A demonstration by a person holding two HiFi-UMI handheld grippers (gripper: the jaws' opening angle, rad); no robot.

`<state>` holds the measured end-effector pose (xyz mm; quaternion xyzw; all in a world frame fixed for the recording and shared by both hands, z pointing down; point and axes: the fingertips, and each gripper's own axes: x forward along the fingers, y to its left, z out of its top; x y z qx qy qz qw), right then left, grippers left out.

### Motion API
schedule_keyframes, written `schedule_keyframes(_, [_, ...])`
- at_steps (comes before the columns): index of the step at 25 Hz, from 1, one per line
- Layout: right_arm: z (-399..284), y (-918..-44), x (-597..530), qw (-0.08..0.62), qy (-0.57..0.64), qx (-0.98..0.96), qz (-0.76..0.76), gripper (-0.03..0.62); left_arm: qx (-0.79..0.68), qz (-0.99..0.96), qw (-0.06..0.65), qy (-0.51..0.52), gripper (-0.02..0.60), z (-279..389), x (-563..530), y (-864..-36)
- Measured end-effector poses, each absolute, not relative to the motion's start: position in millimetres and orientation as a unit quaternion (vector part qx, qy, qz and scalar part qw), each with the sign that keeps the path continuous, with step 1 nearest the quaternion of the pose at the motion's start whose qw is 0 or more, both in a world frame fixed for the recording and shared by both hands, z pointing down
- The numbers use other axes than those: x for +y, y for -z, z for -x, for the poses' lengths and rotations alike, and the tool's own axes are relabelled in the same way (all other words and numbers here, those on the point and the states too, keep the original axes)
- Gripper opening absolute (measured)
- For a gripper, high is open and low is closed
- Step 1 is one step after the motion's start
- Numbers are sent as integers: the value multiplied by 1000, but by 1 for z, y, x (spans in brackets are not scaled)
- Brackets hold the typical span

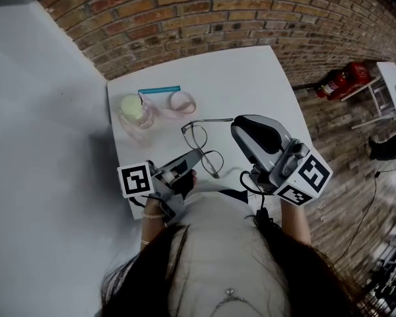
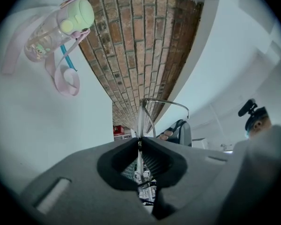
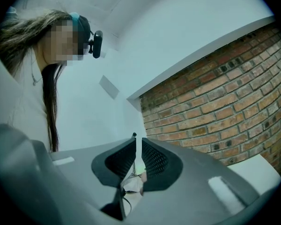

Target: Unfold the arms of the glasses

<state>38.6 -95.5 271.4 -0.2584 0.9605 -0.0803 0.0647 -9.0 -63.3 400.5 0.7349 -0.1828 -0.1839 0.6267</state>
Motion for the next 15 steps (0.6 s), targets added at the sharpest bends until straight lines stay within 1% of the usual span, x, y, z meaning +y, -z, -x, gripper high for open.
schedule_keyframes(15, [-13, -296, -87, 24, 97, 968, 230, 43, -216, -752, 597, 179, 23, 13, -65, -393])
